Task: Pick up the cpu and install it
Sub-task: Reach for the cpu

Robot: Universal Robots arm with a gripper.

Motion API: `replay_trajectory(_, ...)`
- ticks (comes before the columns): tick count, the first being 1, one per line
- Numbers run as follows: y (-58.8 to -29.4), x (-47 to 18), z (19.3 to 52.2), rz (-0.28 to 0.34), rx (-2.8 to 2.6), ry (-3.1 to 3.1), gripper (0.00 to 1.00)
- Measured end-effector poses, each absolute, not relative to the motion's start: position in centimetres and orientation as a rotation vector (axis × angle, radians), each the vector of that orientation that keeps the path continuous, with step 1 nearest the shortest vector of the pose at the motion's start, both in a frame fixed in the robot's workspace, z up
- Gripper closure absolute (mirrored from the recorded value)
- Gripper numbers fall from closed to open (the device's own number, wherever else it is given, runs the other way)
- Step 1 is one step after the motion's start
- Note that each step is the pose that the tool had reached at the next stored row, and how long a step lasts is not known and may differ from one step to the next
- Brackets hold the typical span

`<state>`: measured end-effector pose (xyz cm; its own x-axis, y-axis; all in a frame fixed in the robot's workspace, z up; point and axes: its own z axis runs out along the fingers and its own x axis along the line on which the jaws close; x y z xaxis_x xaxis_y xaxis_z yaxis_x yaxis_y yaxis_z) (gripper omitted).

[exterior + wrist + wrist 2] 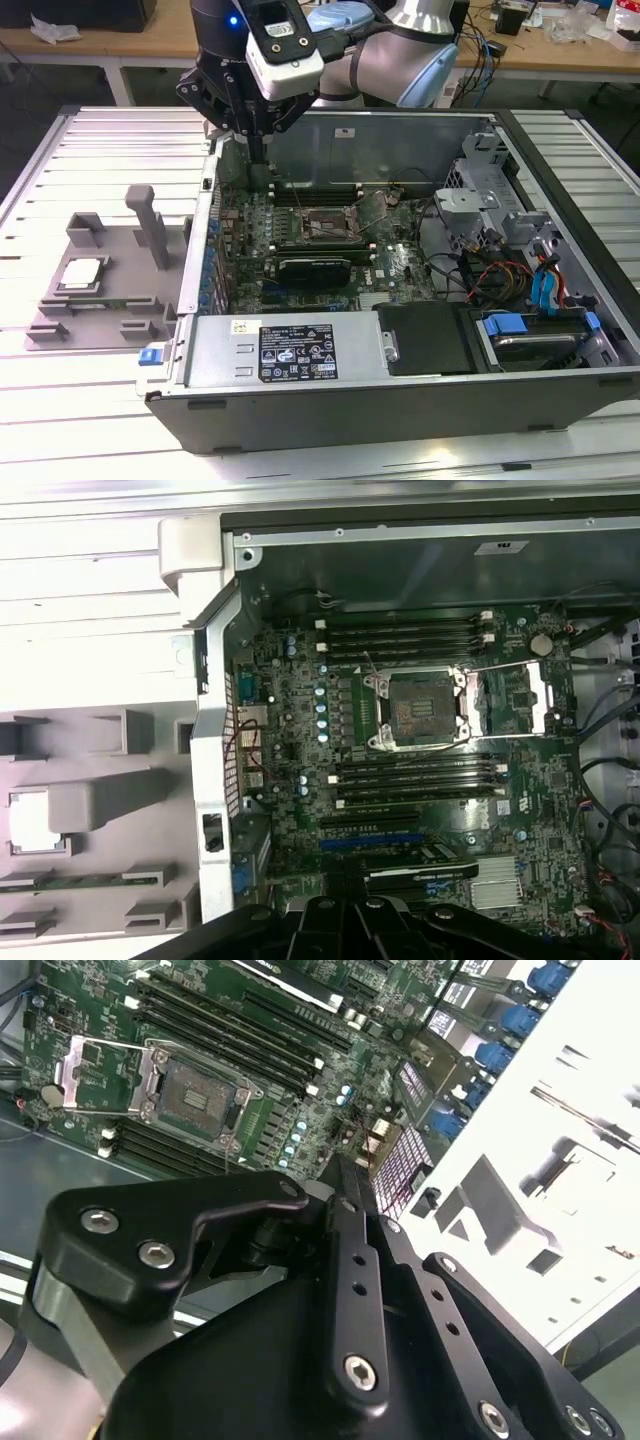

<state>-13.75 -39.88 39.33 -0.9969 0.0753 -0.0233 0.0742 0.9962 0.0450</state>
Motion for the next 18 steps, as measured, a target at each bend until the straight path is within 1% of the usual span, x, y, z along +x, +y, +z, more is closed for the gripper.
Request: replay_trajectory(18,-39.9,-17.8,39.3,0.069,0.117,3.113,0.89)
